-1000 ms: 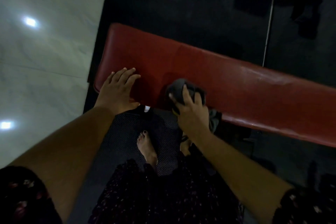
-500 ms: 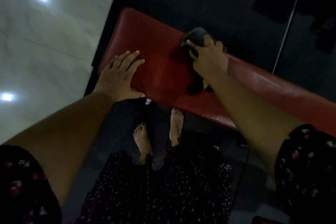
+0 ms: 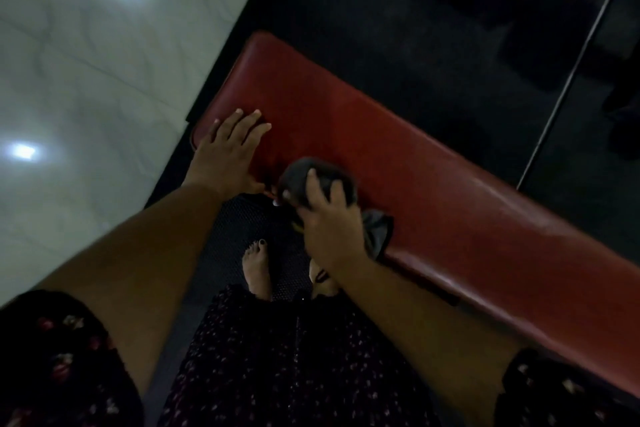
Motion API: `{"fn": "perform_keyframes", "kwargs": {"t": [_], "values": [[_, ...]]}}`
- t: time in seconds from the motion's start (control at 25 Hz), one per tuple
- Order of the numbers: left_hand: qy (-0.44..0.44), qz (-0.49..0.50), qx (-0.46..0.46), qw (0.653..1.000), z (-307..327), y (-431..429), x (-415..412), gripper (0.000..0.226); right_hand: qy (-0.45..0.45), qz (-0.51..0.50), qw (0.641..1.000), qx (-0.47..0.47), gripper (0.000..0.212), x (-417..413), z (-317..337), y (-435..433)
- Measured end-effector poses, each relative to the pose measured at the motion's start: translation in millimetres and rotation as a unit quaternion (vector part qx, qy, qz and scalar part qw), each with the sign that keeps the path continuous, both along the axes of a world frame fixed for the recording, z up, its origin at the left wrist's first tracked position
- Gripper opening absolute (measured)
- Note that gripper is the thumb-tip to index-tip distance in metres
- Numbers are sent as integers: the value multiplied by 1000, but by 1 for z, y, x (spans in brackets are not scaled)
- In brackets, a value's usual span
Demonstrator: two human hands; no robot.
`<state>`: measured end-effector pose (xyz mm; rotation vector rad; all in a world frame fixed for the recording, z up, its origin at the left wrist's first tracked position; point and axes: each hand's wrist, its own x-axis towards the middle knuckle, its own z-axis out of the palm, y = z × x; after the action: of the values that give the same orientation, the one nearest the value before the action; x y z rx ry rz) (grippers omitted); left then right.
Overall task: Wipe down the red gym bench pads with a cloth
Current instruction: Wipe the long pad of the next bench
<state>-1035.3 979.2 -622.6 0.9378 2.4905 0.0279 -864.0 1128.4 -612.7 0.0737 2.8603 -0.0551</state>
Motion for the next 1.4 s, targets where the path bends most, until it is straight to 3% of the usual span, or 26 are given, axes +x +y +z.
{"fn": "perform_keyframes", "kwargs": {"t": [0.16, 0.24, 0.44, 0.6, 0.76, 0.88, 1.0, 1.16, 1.28, 1.4], "values": [[8, 2, -36, 999, 3, 4, 8, 109, -61, 114, 991, -15, 52, 5, 6, -12], [4, 20, -27, 999, 4, 5, 10, 107, -54, 113, 991, -40, 45, -24, 9, 17], [-20, 95, -24, 995, 7, 2, 15, 121, -63, -60, 996, -4, 42, -107, 13, 120], [-25, 141, 17, 990, 3, -9, 22, 118, -152, -190, 970, -4, 53, -138, 16, 168], [-33, 259, 116, 958, -7, -20, 24, 86, -73, -134, 988, 7, 60, -131, 13, 124], [-52, 348, 129, 927, -13, -27, 22, 80, -43, -7, 999, -14, 51, -103, 14, 73], [-101, 386, 161, 903, -17, -31, 23, 80, -40, 134, 990, -17, 53, -64, 12, 22], [-86, 373, 176, 907, -23, -39, 25, 67, -92, 292, 952, -2, 55, -59, 6, -2], [-81, 356, 170, 915, -25, -47, 21, 61, -83, 286, 954, -26, 48, -91, 7, 10], [-92, 344, 164, 920, -24, -56, 20, 73, -82, 115, 990, -28, 43, -134, 13, 43]]}}
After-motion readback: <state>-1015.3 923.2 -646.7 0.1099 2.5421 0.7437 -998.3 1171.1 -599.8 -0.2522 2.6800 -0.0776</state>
